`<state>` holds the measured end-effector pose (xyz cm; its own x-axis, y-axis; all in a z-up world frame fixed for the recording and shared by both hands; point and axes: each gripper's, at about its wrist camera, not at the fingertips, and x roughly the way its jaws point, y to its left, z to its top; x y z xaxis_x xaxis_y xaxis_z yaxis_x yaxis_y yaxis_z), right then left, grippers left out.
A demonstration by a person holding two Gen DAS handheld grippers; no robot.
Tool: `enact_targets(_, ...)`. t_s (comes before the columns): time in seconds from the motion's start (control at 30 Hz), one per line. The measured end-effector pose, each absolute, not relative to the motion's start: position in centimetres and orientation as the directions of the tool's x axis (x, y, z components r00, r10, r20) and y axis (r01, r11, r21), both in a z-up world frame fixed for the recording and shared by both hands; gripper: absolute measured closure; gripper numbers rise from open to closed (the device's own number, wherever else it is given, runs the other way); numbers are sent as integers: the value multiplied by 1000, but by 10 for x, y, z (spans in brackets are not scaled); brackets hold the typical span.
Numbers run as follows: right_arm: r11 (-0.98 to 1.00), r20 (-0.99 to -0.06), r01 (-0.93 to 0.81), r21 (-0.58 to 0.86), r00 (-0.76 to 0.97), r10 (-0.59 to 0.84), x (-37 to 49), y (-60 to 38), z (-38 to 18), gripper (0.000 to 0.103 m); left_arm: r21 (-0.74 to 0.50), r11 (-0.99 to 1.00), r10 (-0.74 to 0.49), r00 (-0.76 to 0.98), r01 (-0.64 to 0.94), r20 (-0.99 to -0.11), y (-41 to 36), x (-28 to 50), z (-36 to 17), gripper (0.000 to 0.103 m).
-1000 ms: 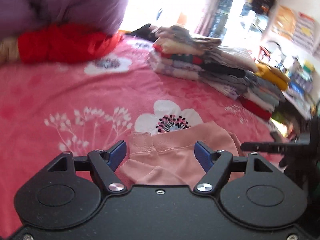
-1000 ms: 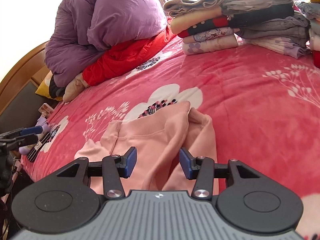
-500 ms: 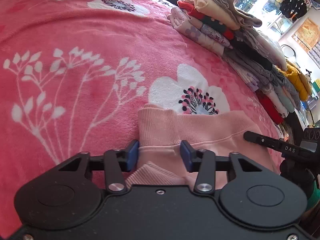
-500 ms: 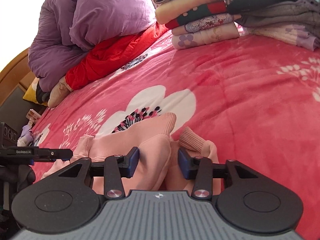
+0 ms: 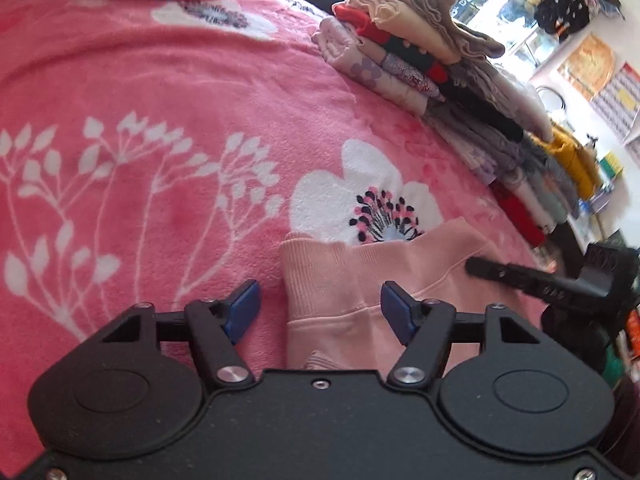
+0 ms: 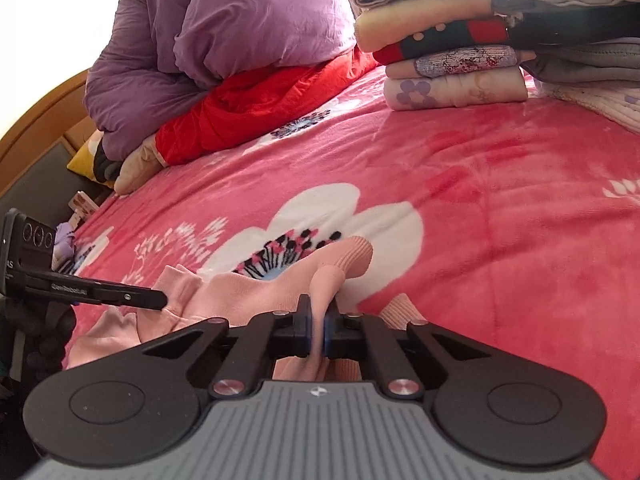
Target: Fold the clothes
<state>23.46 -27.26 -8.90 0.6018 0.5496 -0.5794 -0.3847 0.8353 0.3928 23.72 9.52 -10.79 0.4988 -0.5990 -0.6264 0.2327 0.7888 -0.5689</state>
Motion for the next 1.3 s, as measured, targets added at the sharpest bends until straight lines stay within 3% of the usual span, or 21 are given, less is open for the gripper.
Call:
enact_targets(0.07, 846, -593, -360, 394, 603, 533, 236, -277, -92, 95, -571, 787, -602, 497, 236, -625, 91, 240, -112, 44)
enact_targets(0.1, 848, -599, -346, 402, 602, 529, 237, -279, -94, 96, -570, 785, -605, 499, 242, -621, 91, 240, -112, 55)
enact_targets(0.13, 849, -602, -335, 409, 600, 527, 238, -280, -96, 95, -578, 777, -614, 499, 248, -612, 92, 241, -112, 84)
enact_targets(0.17, 849, -605, -330, 413, 598, 526, 239, -280, -98, 95, -589, 768, -624, 502, 252, -599, 93, 242, -111, 92)
enact_targets(0.47, 847, -563, -357, 393, 636, 529, 240, -277, -90, 96, -522, 782, -605, 616, 341, -504, 96, 249, -82, 94)
enact_targets(0.93, 889, -467, -357, 288, 758, 456, 305, -270, -63, 96, -463, 808, -555, 733, 364, -393, 103, 328, -66, 94)
enact_targets(1.07, 896, -476, -342, 282, 761, 440, 328, -269, -68, 96, -451, 825, -532, 738, 341, -415, 103, 344, -72, 94)
enact_targets(1.23, 898, -527, -330, 289, 728, 438, 352, -261, -85, 96, -418, 866, -475, 715, 276, -512, 106, 352, -90, 93)
enact_targets(1.3, 909, -550, -320, 269, 723, 417, 353, -255, -89, 90, -416, 879, -441, 729, 234, -523, 111, 352, -90, 90)
